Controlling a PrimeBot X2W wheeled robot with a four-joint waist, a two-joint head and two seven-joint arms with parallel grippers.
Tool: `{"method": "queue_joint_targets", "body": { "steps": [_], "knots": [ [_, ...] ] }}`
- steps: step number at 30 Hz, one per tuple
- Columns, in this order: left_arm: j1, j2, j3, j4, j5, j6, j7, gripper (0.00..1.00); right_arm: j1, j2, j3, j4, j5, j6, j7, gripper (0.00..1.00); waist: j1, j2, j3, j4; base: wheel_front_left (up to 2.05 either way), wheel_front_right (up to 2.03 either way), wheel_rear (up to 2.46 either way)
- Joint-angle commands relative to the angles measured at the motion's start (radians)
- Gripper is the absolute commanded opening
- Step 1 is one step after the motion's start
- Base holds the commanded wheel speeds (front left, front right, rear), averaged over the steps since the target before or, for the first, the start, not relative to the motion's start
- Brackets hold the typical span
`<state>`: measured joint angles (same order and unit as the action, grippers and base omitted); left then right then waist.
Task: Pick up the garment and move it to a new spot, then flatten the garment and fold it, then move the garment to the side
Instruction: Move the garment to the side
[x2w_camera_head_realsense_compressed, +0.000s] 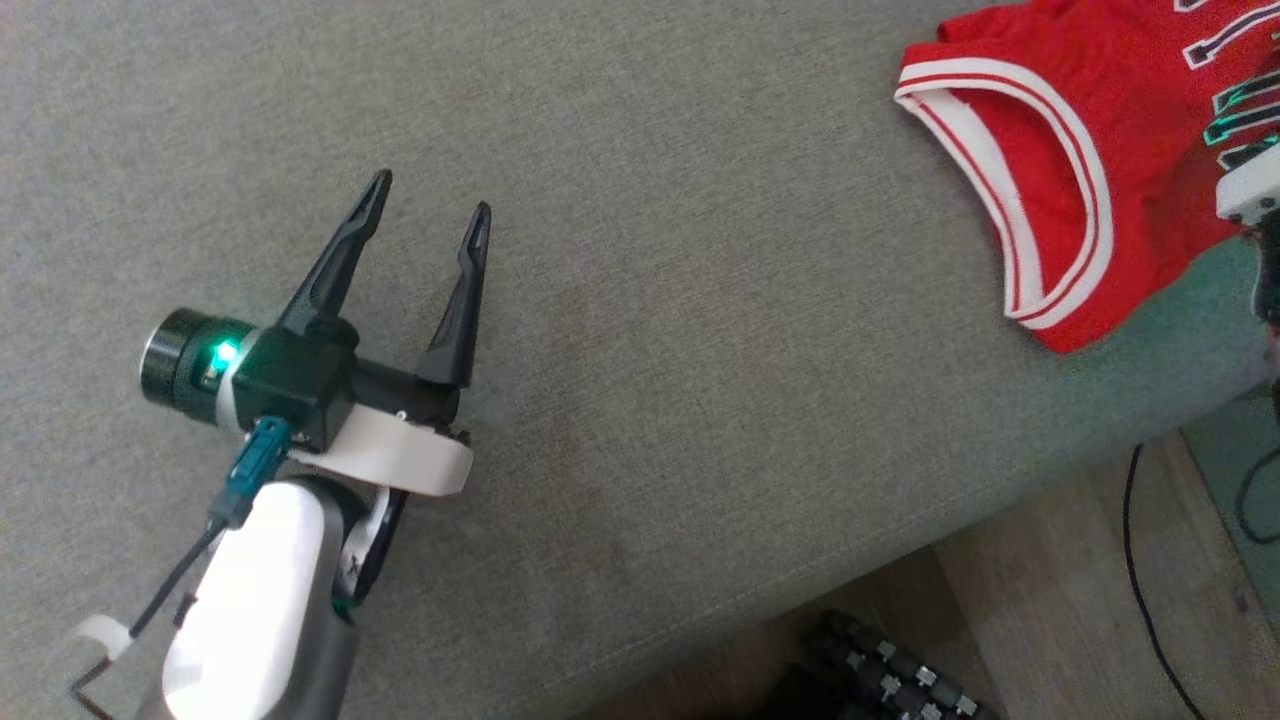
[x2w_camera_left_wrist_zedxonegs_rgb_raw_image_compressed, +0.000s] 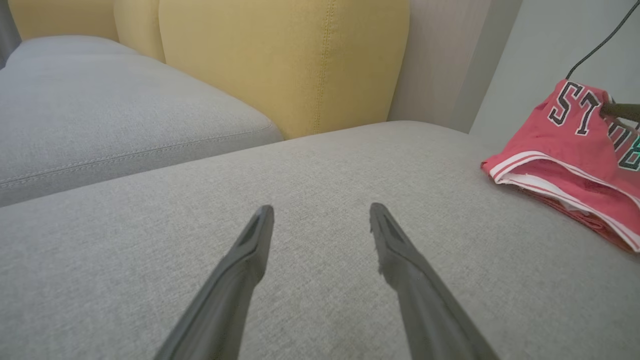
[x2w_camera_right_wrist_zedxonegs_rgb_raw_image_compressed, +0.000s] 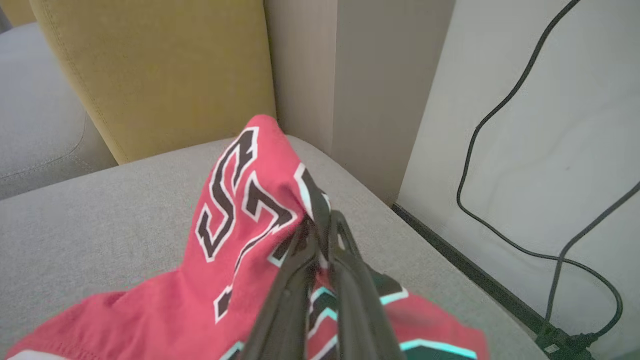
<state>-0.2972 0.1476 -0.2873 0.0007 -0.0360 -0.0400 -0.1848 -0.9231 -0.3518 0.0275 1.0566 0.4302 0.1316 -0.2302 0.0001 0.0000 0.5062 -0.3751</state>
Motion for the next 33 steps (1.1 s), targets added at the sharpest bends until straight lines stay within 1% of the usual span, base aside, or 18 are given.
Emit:
{"method": "queue_joint_targets", "body": {
  "steps": [1, 2, 3, 5, 6, 11, 15, 17, 20, 23, 28, 33],
  "knots": [
    [-0.026, 0.013, 0.019, -0.040, 0.011, -0.002, 0.003, 1.00, -0.021, -0.020, 0.014, -0.006, 0.005, -0.001, -0.011, 0.00, -0.0001, 0.0000, 0.014, 0.004, 0.00, 0.00, 0.00],
    [-0.029, 0.014, 0.017, -0.041, 0.012, -0.003, 0.007, 1.00, -0.032, -0.019, 0.015, 0.015, 0.006, -0.001, -0.011, 0.00, -0.0001, 0.0000, 0.021, 0.006, 0.00, 0.00, 0.00],
    [-0.032, 0.016, 0.016, -0.043, 0.012, -0.003, 0.009, 1.00, -0.044, -0.018, 0.018, 0.033, 0.003, -0.001, -0.012, 0.04, -0.0001, 0.0000, 0.027, 0.007, 0.00, 0.00, 0.00],
    [-0.035, 0.022, 0.014, -0.046, 0.013, -0.004, 0.013, 1.00, -0.063, -0.009, 0.019, 0.066, 0.007, -0.001, -0.014, 0.52, -0.0001, 0.0000, 0.039, 0.007, 0.00, 0.00, 0.00],
    [-0.037, 0.024, 0.014, -0.048, 0.014, -0.004, 0.014, 1.00, -0.071, -0.007, 0.018, 0.083, 0.007, -0.001, -0.014, 1.00, -0.0001, 0.0000, 0.043, 0.007, 0.00, 0.00, 0.00],
    [-0.040, 0.030, 0.014, -0.046, 0.011, -0.001, 0.016, 1.00, -0.089, 0.001, 0.036, 0.113, 0.005, -0.001, -0.024, 1.00, -0.0001, 0.0000, 0.043, 0.003, 0.00, 0.00, 0.00],
    [-0.030, 0.032, 0.019, -0.035, 0.001, 0.006, 0.005, 1.00, -0.063, 0.002, 0.062, 0.064, -0.012, -0.001, -0.030, 1.00, -0.0001, 0.0000, 0.014, 0.001, 0.00, 0.00, 0.00],
    [-0.023, 0.034, 0.025, -0.028, -0.005, 0.011, -0.003, 1.00, -0.033, 0.001, 0.070, -0.010, -0.026, -0.001, -0.031, 1.00, -0.0001, 0.0000, -0.006, -0.001, 0.00, 0.00, 0.00],
    [-0.006, 0.031, 0.033, -0.018, -0.017, 0.023, -0.015, 1.00, 0.042, 0.007, 0.067, -0.154, -0.056, -0.001, -0.031, 1.00, -0.0001, 0.0000, -0.039, 0.004, 0.00, 0.00, 0.00],
    [0.016, 0.028, 0.046, -0.009, -0.030, 0.037, -0.027, 1.00, 0.141, 0.036, 0.055, -0.320, -0.091, -0.001, -0.031, 1.00, -0.0001, 0.0000, -0.077, 0.015, 0.00, 0.00, 0.00],
    [0.045, 0.015, 0.060, 0.007, -0.056, 0.054, -0.046, 1.00, 0.316, 0.098, 0.041, -0.571, -0.147, -0.001, -0.031, 1.00, -0.0001, 0.0000, -0.138, 0.065, 0.00, 0.00, 0.00],
    [0.080, -0.003, 0.076, 0.024, -0.083, 0.073, -0.061, 1.00, 0.459, 0.151, 0.065, -0.727, -0.181, -0.001, -0.028, 1.00, -0.0001, 0.0000, -0.196, 0.135, 0.00, 0.00, 0.00]
  ]
}}
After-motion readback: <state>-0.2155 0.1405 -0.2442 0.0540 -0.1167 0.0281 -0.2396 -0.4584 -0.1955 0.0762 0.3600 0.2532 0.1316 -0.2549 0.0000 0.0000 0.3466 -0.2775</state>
